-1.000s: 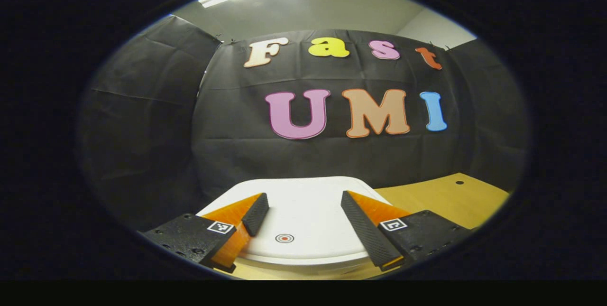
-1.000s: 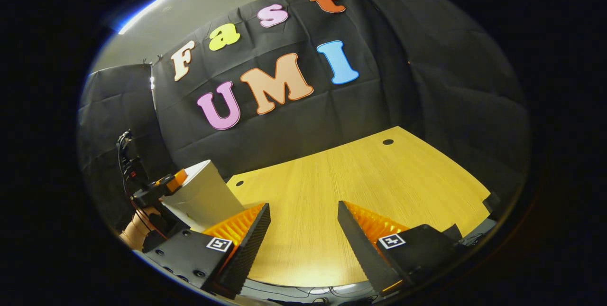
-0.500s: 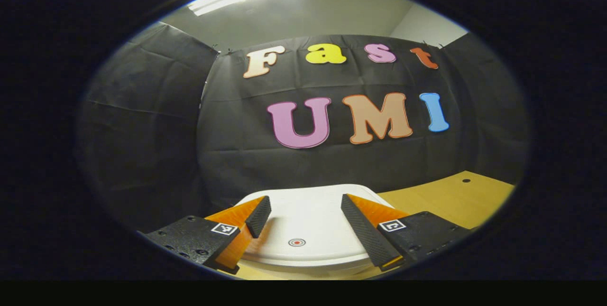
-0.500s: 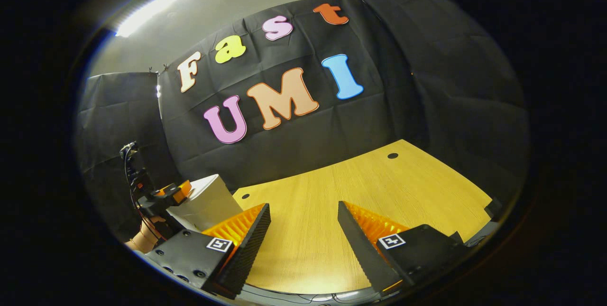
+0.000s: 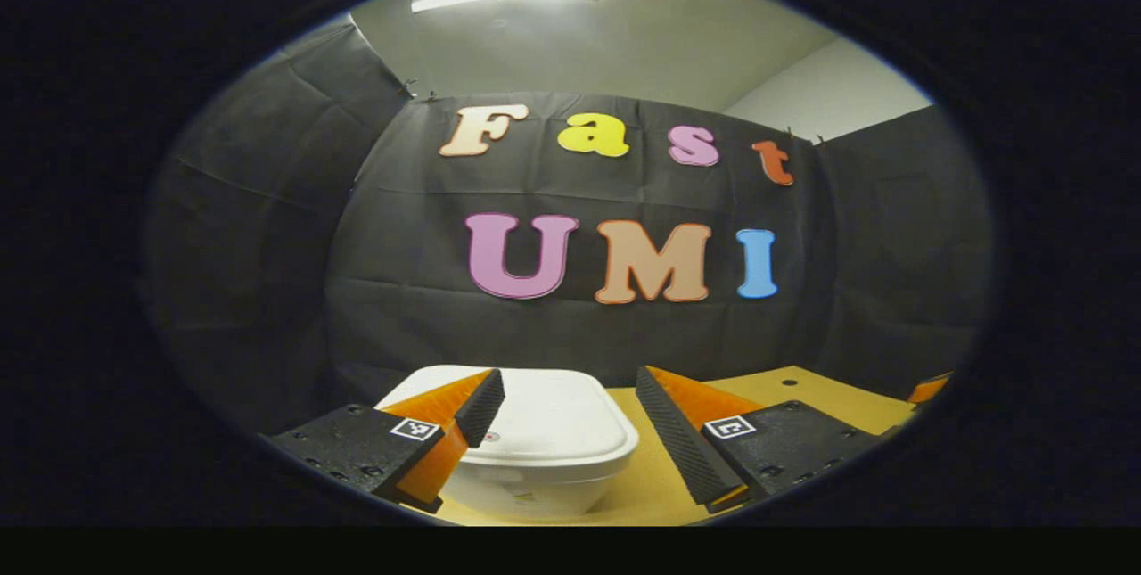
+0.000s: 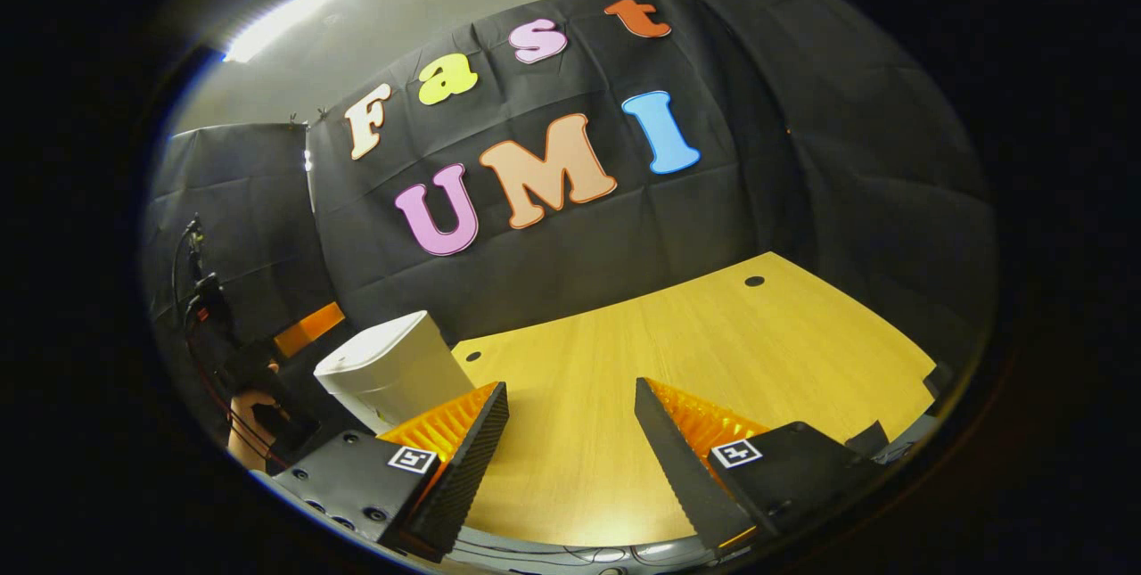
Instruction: Press the lid of the desktop garbage bin to open it, pick up the crumpled paper on the desktop and throw it into the bin, then pick up the pop can on the desktop and drop it into the bin, and finally close the garbage bin lid.
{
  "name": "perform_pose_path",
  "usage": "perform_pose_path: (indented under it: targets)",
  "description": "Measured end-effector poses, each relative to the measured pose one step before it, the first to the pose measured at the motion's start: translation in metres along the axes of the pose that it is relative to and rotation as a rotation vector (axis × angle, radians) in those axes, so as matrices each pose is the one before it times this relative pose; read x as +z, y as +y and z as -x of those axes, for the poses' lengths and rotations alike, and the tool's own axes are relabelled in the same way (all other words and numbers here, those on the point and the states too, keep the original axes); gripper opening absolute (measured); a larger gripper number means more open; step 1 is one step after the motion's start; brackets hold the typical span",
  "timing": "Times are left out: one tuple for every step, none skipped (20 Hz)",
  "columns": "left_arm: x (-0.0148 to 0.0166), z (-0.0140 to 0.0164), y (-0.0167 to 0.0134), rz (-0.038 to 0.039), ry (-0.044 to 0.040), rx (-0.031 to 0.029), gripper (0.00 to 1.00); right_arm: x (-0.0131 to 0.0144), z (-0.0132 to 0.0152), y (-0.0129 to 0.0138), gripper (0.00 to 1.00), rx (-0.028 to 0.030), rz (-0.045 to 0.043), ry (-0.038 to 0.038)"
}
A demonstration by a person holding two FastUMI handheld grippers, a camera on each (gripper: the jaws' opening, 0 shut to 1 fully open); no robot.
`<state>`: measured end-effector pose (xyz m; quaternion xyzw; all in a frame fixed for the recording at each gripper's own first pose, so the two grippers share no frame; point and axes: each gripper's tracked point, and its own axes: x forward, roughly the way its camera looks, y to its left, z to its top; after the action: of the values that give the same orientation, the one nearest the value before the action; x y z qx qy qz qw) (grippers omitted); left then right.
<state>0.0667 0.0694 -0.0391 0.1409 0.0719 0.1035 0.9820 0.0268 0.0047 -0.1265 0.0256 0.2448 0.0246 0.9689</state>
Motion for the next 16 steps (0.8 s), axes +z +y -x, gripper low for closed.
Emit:
perform_pose_path:
  targets:
    - [-0.0048, 0.00544, -0.01079, -0.00253, 0.00963, -0.03146, 0.93, 0.00044, -0.001, 0.00711, 0.95, 0.02081, -0.00379, -0.00614]
    - [-0.0031, 0.00323, -0.01143, -0.00353, 0.01208, -0.03617, 0.92, 0.00304, -0.00157, 0.00657, 0.96, 0.01606, -0.00703, -0.00901]
    - [-0.00465, 0.001, -0.00923, -0.00284, 0.01394, -0.02963, 0.93, 0.00097, -0.00175, 0.00753, 0.95, 0.02265, -0.0061, -0.00817]
    - [-0.00351, -0.00092, -0.00694, 0.003, 0.00851, -0.02416, 0.92, 0.00376, -0.00119, 0.00651, 0.95, 0.01449, 0.0024, -0.01636]
    - [-0.00409, -0.00182, -0.00806, 0.00789, 0.00638, -0.02833, 0.92, 0.00447, -0.00148, 0.00157, 0.95, -0.00227, 0.00454, -0.01709]
    - [-0.00443, -0.0022, -0.00514, 0.00704, 0.01545, -0.01993, 0.94, 0.0012, -0.00288, 0.00176, 0.95, -0.00297, -0.00137, -0.00174]
    - [-0.00595, -0.00064, -0.00063, 0.00404, 0.01908, -0.00645, 0.92, -0.00129, 0.00011, 0.00481, 0.95, -0.00011, 0.00187, -0.00182]
    - [-0.00226, -0.00003, -0.0014, 0.00529, 0.00793, -0.01478, 0.93, 0.00067, 0.00009, 0.00309, 0.95, -0.00453, 0.00488, -0.00612]
    - [-0.00117, 0.00009, -0.00579, 0.0053, 0.0006, -0.02194, 0.92, 0.00169, 0.00117, 0.00156, 0.95, -0.00947, 0.00181, -0.00966]
    - [-0.0021, -0.00045, -0.00233, 0.00046, 0.00406, -0.01942, 0.92, 0.00097, 0.00137, 0.00189, 0.95, -0.01054, -0.00196, -0.01537]
    - [-0.00242, -0.00131, -0.00078, -0.0052, 0.00827, -0.01717, 0.92, -0.00095, 0.00228, 0.00254, 0.95, -0.00846, -0.00361, -0.01328]
    - [-0.00203, -0.00129, 0.00042, -0.00814, 0.0073, -0.01286, 0.92, -0.00214, 0.00108, 0.00139, 0.95, -0.01001, -0.00485, -0.00389]
    - [-0.00054, -0.00086, 0.00068, -0.00713, 0.00326, -0.00828, 0.92, -0.00405, 0.00094, 0.00041, 0.95, -0.0085, -0.00358, 0.00085]
    - [-0.00103, -0.00199, 0.00085, -0.00429, 0.00662, -0.00388, 0.92, -0.00267, 0.00097, -0.00127, 0.95, -0.01101, -0.00445, 0.00273]
    - [-0.00224, -0.00072, 0.00112, -0.00172, 0.01063, -0.00006, 0.92, -0.00019, 0.0018, -0.00062, 0.95, -0.00667, -0.00466, 0.00128]
    - [0.00037, 0.00063, -0.00196, 0.00425, -0.00037, -0.00606, 0.92, 0.00008, 0.00032, -0.00071, 0.95, -0.00311, -0.00436, -0.00102]
